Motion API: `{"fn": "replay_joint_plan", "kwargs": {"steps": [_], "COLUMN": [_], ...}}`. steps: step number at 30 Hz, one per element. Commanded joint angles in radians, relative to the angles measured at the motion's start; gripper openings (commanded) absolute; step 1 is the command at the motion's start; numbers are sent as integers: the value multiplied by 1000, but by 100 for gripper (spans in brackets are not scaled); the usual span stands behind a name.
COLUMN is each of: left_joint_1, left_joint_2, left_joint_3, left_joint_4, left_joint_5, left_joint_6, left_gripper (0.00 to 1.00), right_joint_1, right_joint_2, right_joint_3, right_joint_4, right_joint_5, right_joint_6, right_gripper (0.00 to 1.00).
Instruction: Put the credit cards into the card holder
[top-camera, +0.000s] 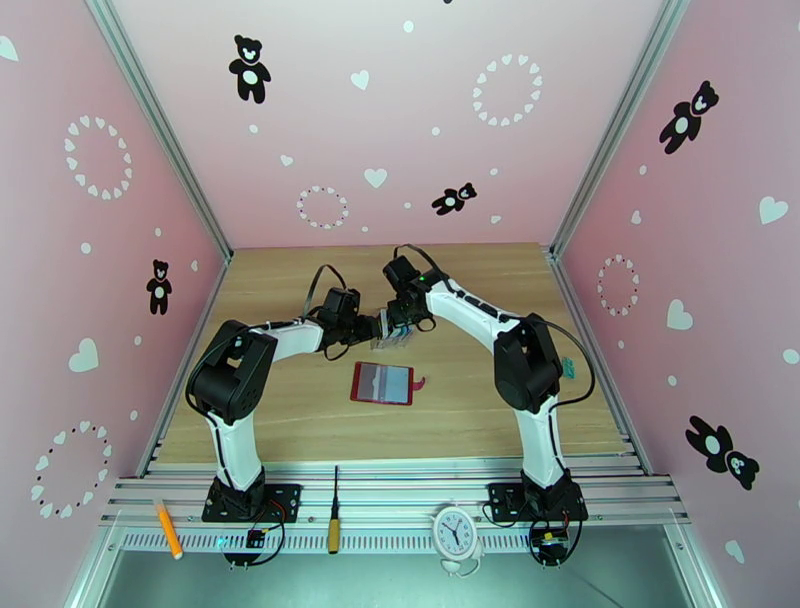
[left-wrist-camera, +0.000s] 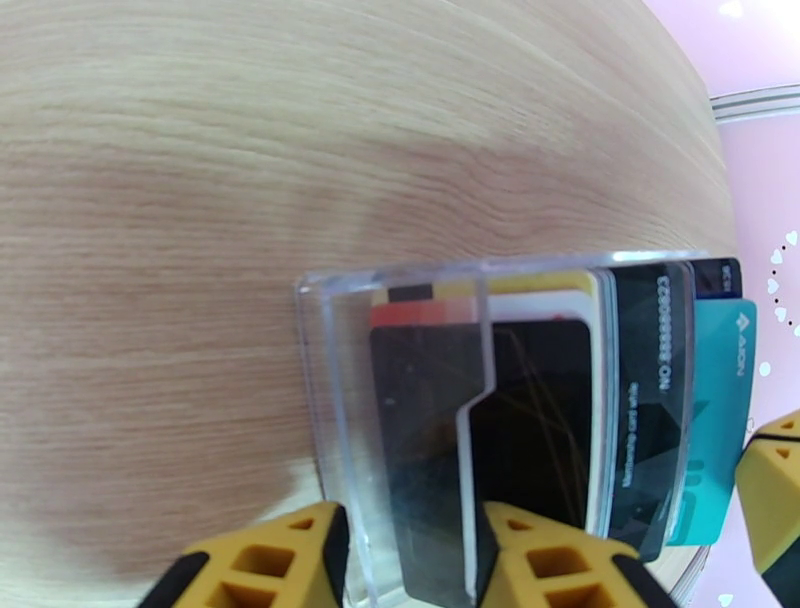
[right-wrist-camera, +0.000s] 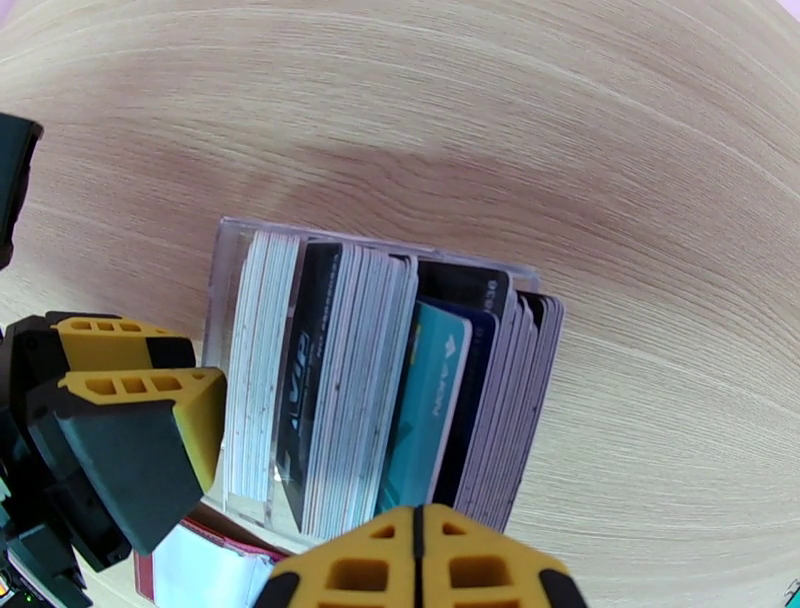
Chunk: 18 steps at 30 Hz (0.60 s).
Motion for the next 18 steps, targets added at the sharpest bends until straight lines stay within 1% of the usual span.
{"fn": "replay_joint_plan", "kwargs": {"steps": [1, 5, 11, 15, 18], "left_joint_1": [5, 4, 5, 5, 5], "left_joint_2": [35, 35, 35, 35, 35], "left_joint_3": [3, 2, 4, 4, 4], "left_joint_4": [-79, -79, -81, -80, -80], "left_joint_5": [-31, -30, -30, -29, -30], "left_joint_6": [9, 9, 9, 10, 10], "left_gripper": [40, 40, 40, 40, 40], "right_joint_1": [14, 15, 16, 24, 23], "right_joint_2": [31, 36, 36, 34, 27], "right_joint_3": [32, 36, 37, 46, 52], "right_joint_4": [-58, -54, -52, -63, -75], "right_joint_5": [-5, -24, -30, -3, 28], "right_joint_6": [-5, -3, 0, -4, -8], "right_gripper": [9, 15, 16, 18, 23]}}
